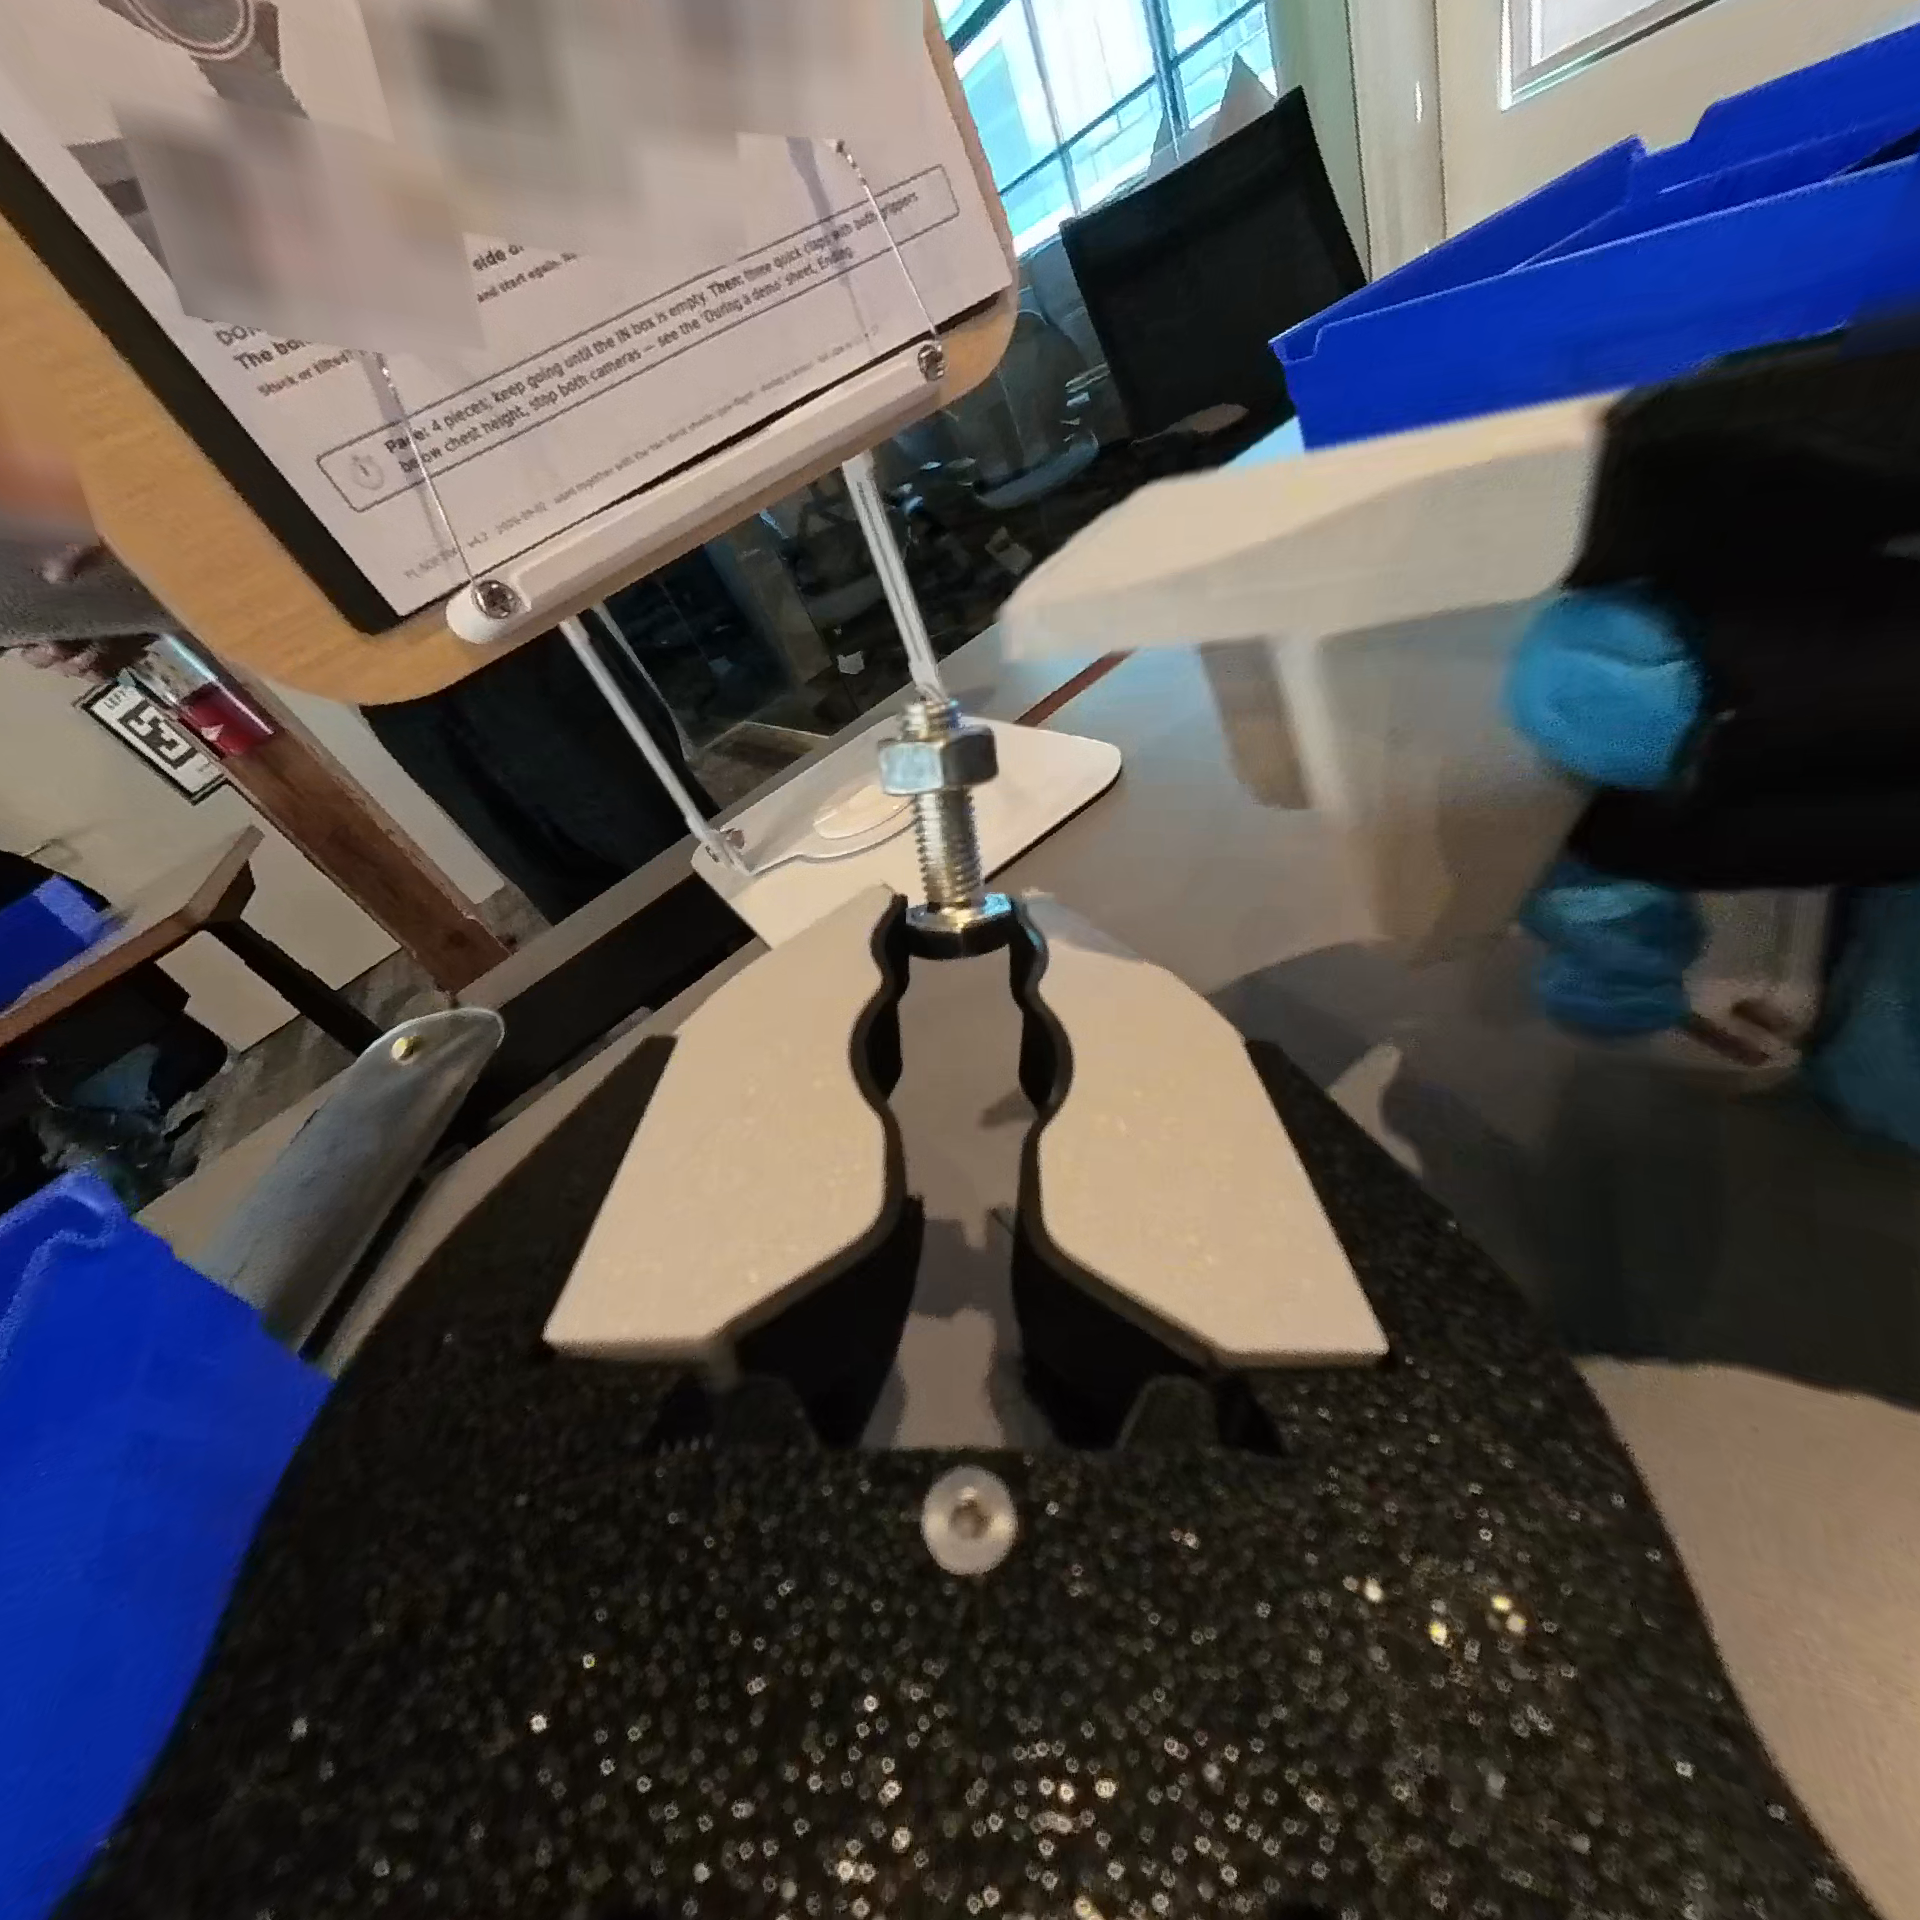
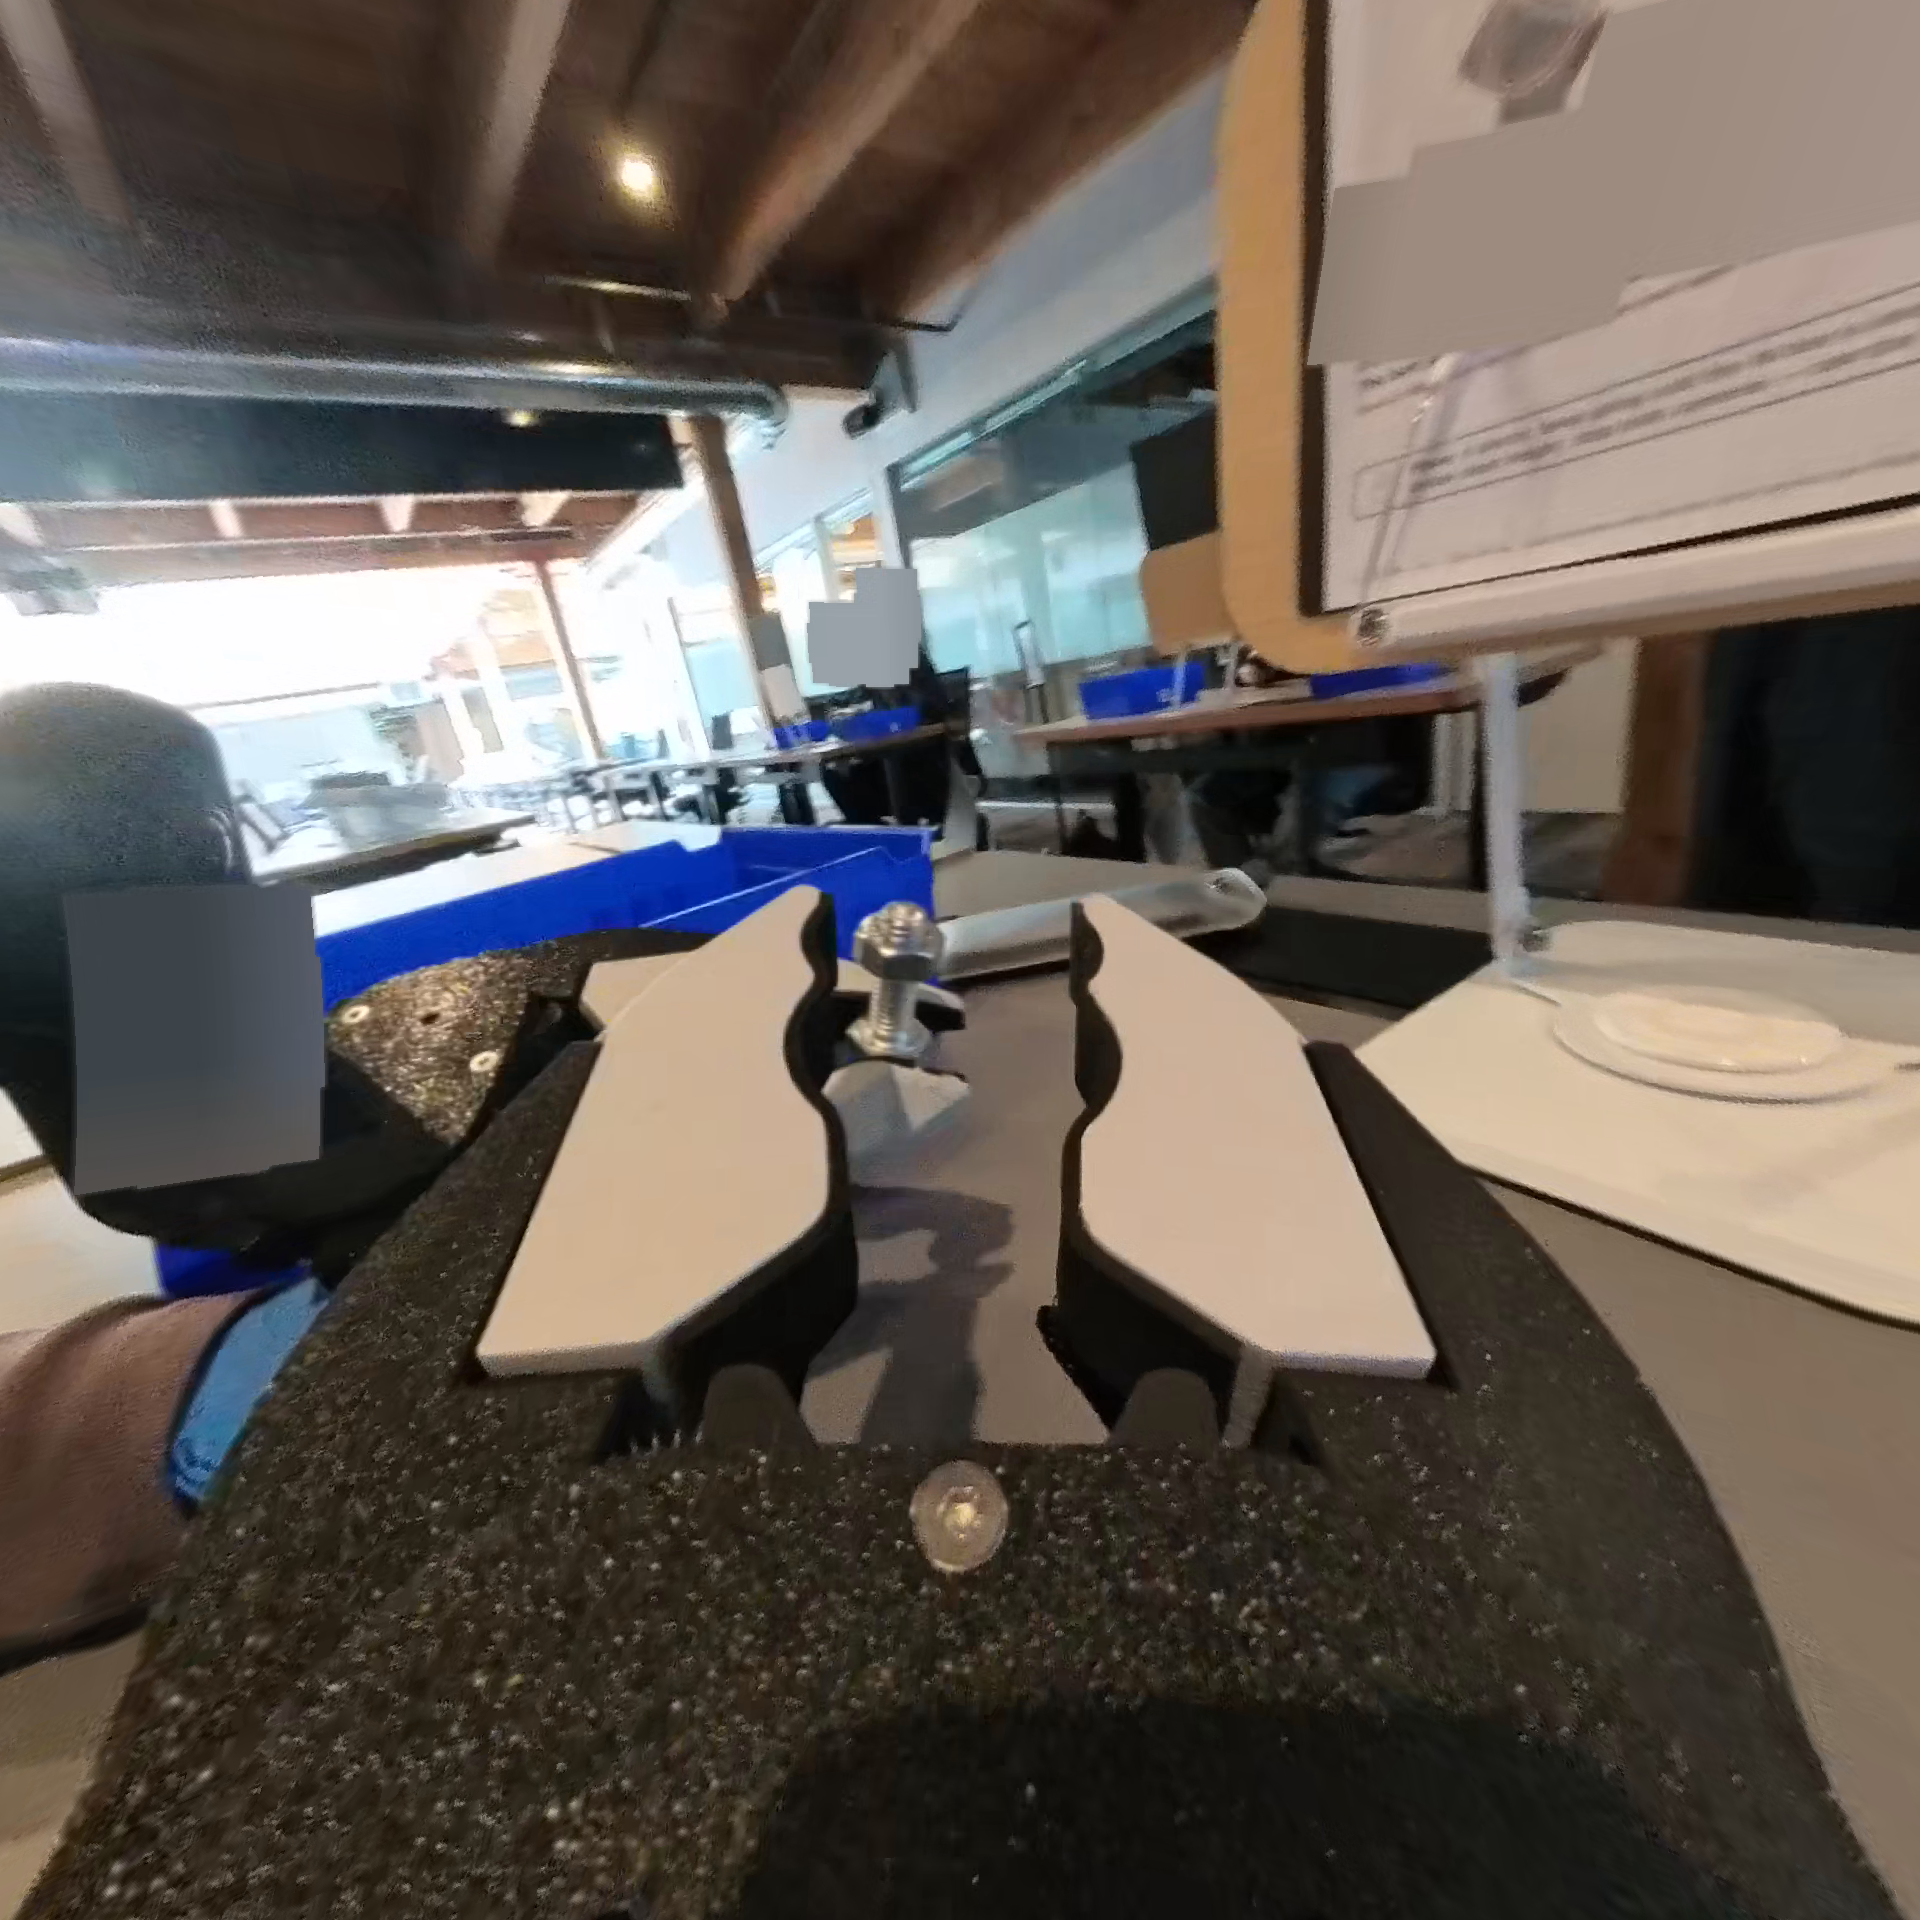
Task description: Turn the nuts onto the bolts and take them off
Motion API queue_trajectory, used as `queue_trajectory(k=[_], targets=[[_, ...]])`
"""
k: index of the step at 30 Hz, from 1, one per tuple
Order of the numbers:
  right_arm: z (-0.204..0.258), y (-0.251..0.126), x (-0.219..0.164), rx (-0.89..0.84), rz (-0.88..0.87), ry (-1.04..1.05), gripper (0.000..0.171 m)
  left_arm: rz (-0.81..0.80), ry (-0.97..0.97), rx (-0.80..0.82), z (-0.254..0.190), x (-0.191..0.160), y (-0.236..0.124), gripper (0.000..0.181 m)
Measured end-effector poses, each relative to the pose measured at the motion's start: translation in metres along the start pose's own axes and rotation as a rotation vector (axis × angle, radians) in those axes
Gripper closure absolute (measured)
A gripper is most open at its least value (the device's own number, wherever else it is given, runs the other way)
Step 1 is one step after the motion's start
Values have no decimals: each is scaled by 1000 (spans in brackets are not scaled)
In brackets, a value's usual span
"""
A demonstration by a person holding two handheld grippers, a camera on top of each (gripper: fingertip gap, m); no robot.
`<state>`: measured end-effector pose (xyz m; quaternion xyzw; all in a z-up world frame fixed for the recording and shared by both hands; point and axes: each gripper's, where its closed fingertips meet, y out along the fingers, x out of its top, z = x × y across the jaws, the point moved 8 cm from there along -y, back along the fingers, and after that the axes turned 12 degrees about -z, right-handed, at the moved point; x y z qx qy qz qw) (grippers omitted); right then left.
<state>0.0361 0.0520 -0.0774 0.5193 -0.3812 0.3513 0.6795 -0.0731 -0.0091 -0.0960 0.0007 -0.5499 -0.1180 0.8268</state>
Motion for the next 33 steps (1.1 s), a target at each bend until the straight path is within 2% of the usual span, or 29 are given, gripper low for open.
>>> queue_trajectory(k=[2,4,7,9,12,15,17,19,22,23,24,26,27,30,33], targets=[[2,9,-8,19,50,8,128,-6,12,-8,-2,1,1,163],[-1,8,-13,-49,115,-25,126,2,21,-5,-2,1,0,163],[-3,-5,-2,-126,28,-63,136,-9,1,8,2,1,-2,163],[0,-3,0,-56,-17,-27,131,-1,-3,3,1,-1,-1,163],[4,11,-12,14,69,3,127,-8,12,-8,-2,1,1,163],[1,3,-11,-63,100,-30,130,-30,24,1,0,4,-2,163],[0,-3,-5,-75,36,-25,134,-32,21,7,2,4,-4,163],[2,-1,-1,-25,-21,4,128,-22,20,1,1,2,-3,163],[5,11,-11,29,51,26,127,-39,29,0,0,4,-1,163],[3,9,-14,-16,94,3,133,-44,31,5,1,5,-2,163],[2,5,-12,-50,90,-17,132,-52,29,5,1,6,-3,163],[1,-3,-4,-84,25,-20,138,-59,18,17,3,6,-5,163],[-1,-6,0,-90,-22,-5,136,-54,11,16,4,5,-6,163],[3,2,-4,19,-30,73,128,-61,-4,5,3,5,-4,163],[5,8,-11,24,41,52,133,-72,10,1,1,6,-4,163]])
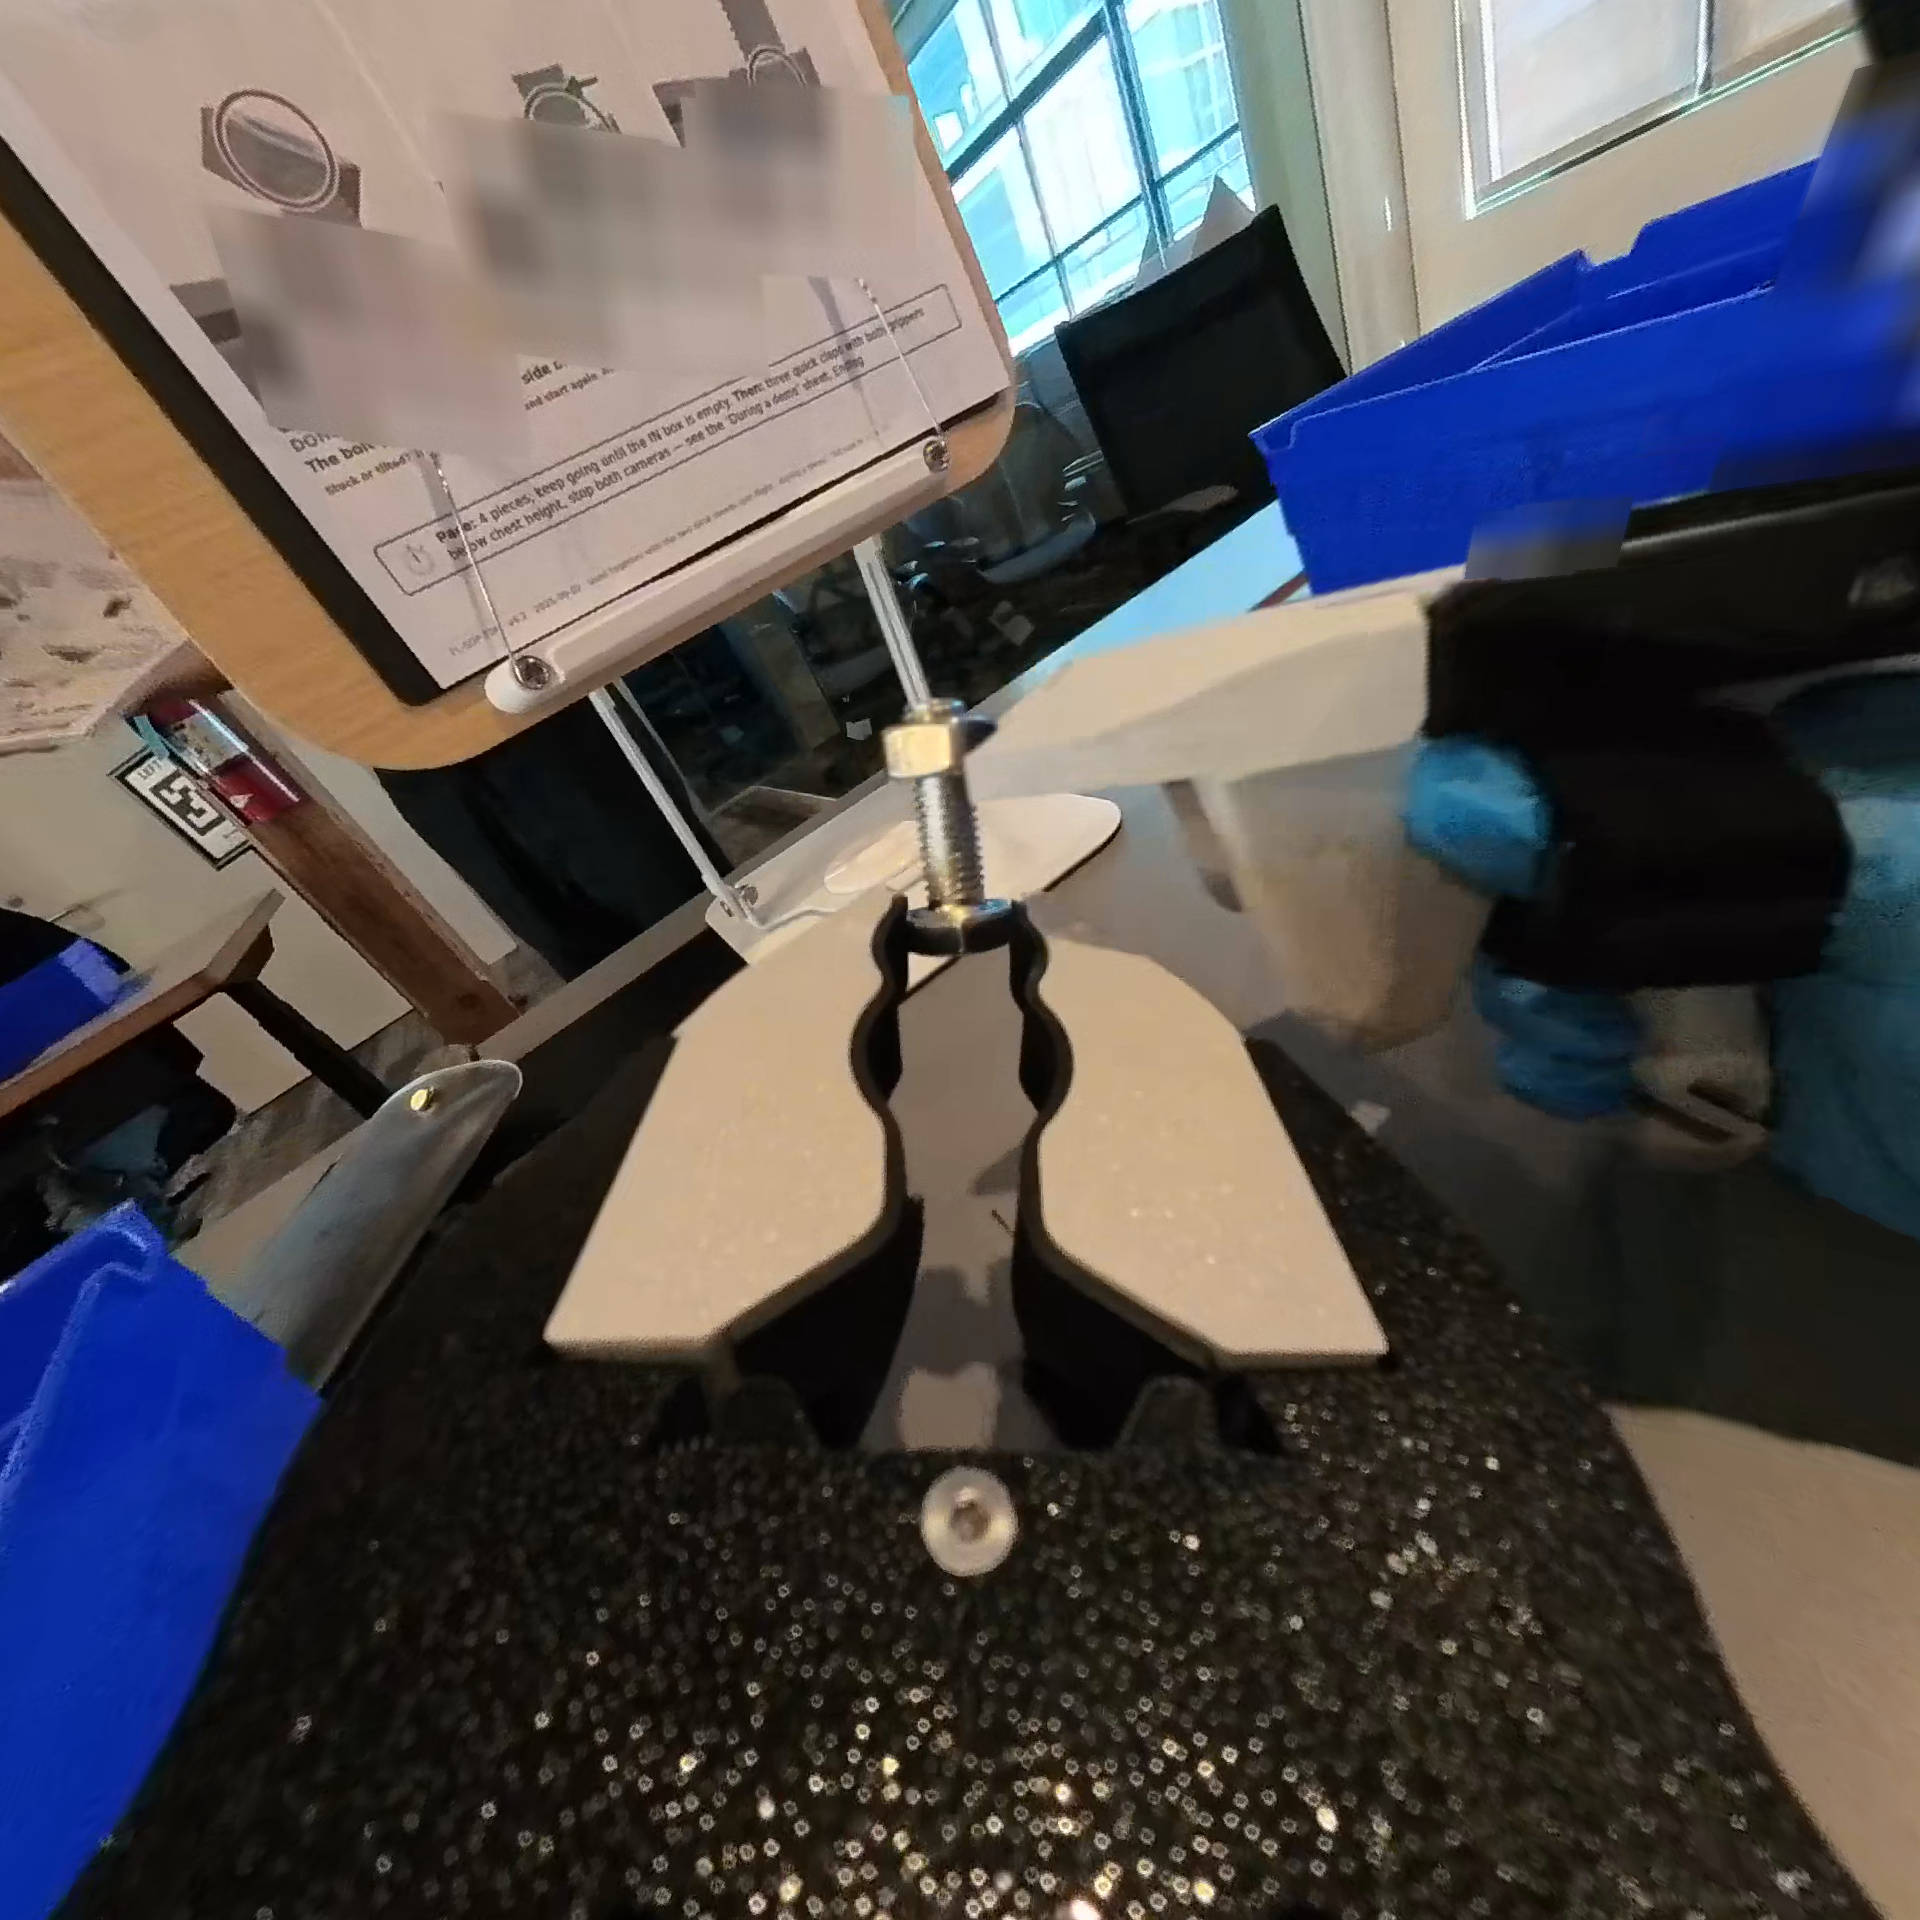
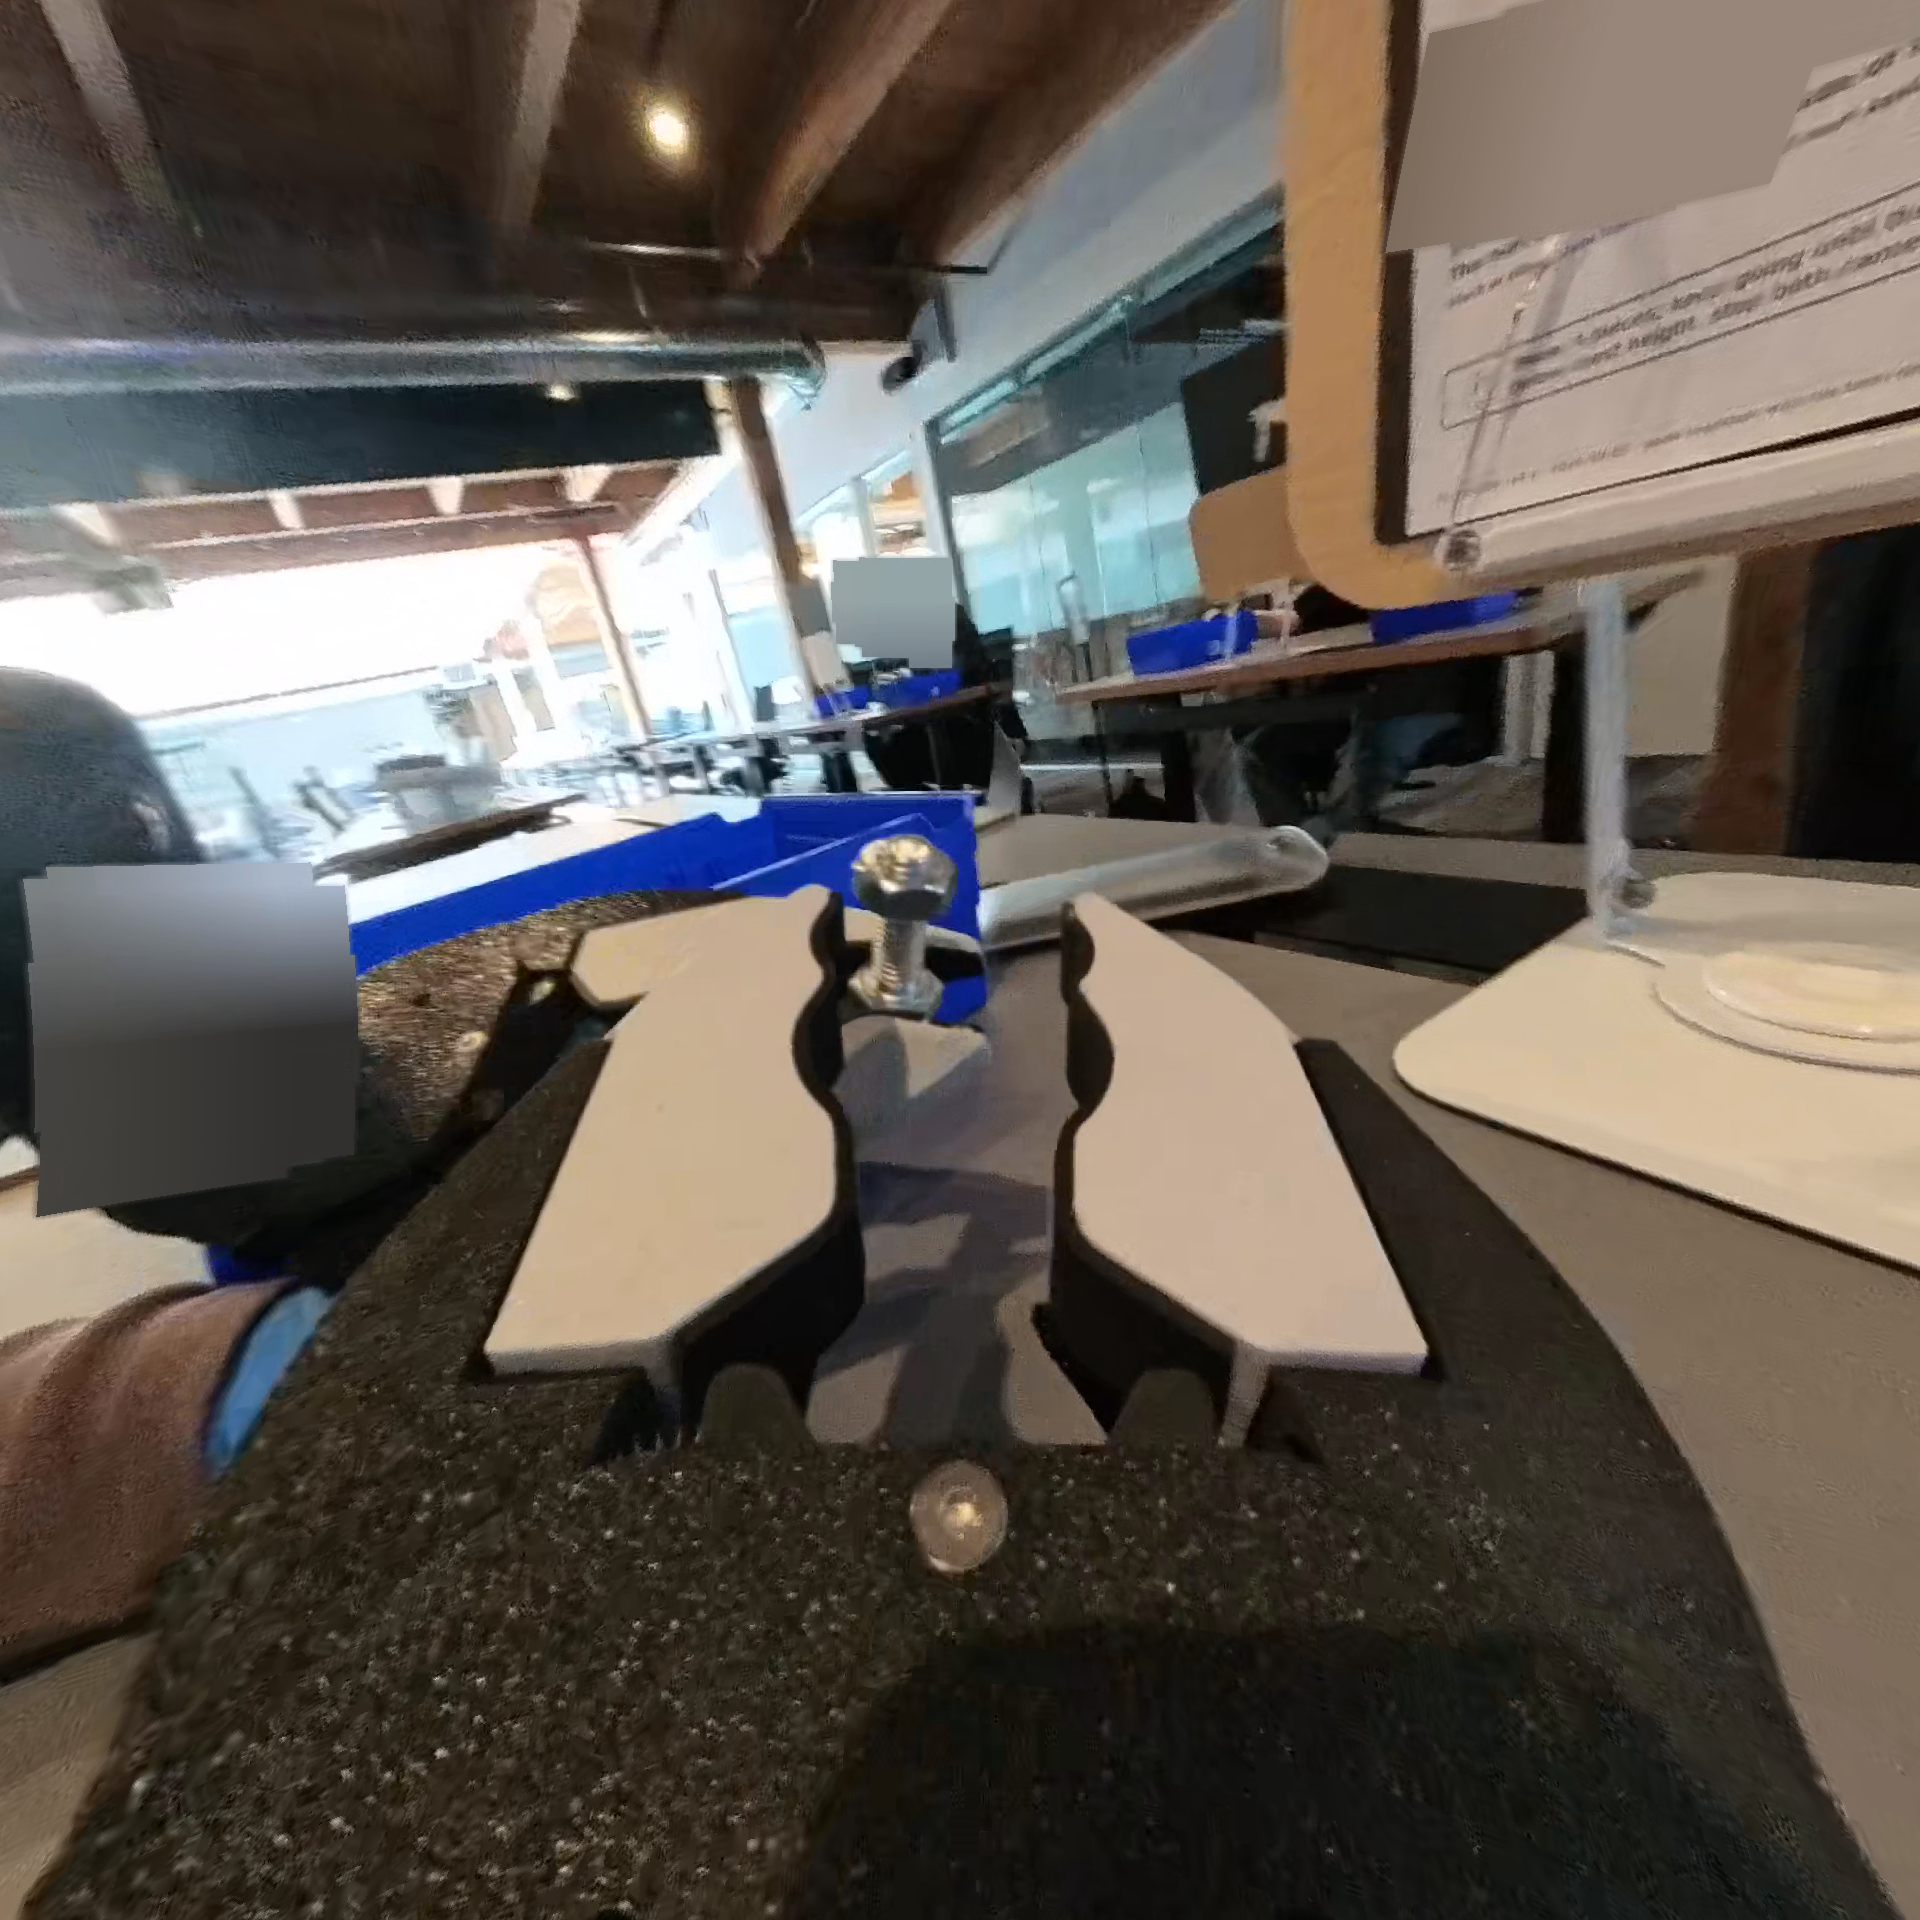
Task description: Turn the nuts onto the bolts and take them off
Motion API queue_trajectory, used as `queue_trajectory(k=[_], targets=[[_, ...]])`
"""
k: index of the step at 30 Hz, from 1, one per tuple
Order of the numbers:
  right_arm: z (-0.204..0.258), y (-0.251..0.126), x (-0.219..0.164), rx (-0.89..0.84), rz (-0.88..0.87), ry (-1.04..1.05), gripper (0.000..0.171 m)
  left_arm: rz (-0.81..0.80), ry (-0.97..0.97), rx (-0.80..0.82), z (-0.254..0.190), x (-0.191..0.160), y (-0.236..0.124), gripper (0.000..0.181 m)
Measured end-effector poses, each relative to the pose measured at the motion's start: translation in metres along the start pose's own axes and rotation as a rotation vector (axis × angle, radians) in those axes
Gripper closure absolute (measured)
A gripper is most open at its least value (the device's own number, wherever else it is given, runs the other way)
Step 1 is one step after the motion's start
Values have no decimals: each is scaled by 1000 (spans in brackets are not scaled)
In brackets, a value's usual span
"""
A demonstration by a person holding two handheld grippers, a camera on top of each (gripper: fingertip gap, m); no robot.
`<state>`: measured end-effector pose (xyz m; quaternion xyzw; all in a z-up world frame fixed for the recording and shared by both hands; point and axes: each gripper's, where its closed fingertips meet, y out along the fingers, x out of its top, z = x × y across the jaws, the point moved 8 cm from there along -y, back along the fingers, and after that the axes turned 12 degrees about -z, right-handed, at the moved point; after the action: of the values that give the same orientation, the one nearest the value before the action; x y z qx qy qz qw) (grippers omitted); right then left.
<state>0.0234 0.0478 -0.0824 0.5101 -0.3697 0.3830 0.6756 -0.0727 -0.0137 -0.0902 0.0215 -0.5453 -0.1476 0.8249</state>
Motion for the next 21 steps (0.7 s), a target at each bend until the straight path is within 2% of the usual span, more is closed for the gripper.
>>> queue_trajectory(k=[4,7,11,21], targets=[[-8,-14,10,-86,-89,12,135,-3,-16,21,4,0,-3,163],[-7,-7,8,-28,-82,57,130,-4,-47,24,6,-2,-2,163],[4,4,3,44,-46,-2,132,-10,-49,16,4,-1,-2,163],[-1,4,2,22,-60,50,135,2,-19,4,1,-3,-1,163]])
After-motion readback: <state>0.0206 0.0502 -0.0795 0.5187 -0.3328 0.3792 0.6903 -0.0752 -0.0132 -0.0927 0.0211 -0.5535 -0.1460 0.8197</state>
